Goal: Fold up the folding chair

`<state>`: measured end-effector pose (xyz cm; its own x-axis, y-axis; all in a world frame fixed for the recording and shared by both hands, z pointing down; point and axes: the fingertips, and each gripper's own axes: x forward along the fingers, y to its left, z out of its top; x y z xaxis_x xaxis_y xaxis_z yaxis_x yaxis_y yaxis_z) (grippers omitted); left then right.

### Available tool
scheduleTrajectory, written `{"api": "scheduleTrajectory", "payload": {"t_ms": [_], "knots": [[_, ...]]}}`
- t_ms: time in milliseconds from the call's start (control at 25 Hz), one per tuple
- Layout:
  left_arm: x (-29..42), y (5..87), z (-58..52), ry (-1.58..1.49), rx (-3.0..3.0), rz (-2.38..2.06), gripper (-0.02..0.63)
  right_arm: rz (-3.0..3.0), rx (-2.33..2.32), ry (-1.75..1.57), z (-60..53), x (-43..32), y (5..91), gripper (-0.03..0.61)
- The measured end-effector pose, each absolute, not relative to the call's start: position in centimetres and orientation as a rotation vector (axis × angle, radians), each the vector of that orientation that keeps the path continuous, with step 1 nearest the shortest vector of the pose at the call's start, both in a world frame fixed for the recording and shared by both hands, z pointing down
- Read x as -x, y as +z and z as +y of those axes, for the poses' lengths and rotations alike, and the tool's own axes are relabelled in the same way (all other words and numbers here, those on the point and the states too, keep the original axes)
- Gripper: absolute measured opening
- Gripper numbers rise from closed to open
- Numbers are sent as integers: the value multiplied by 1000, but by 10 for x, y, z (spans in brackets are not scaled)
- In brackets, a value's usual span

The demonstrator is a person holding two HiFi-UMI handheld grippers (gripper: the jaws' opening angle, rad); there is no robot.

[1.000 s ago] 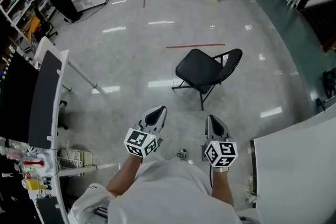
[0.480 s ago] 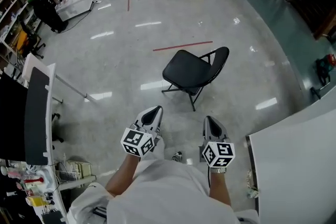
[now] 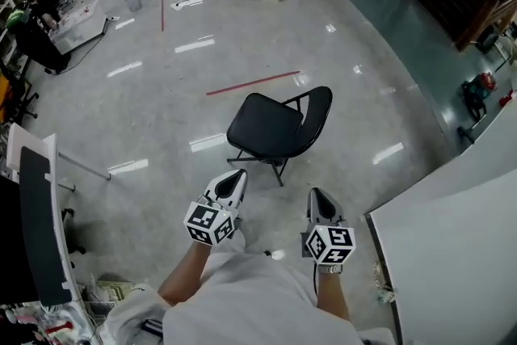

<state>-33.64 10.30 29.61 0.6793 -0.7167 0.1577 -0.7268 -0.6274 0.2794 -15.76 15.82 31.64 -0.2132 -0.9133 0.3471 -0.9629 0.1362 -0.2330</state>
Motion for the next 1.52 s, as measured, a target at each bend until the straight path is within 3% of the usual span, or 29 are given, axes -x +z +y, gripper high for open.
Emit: {"api": "scheduleTrajectory", "payload": {"t_ms": [760, 1520], "knots": [[404, 302, -69, 31, -2615, -1015, 11, -2187, -1921, 585, -3, 242, 317, 5], [363, 330, -142, 121, -2549, -1051, 11, -2184, -1840, 678, -96, 196, 350, 5]]}}
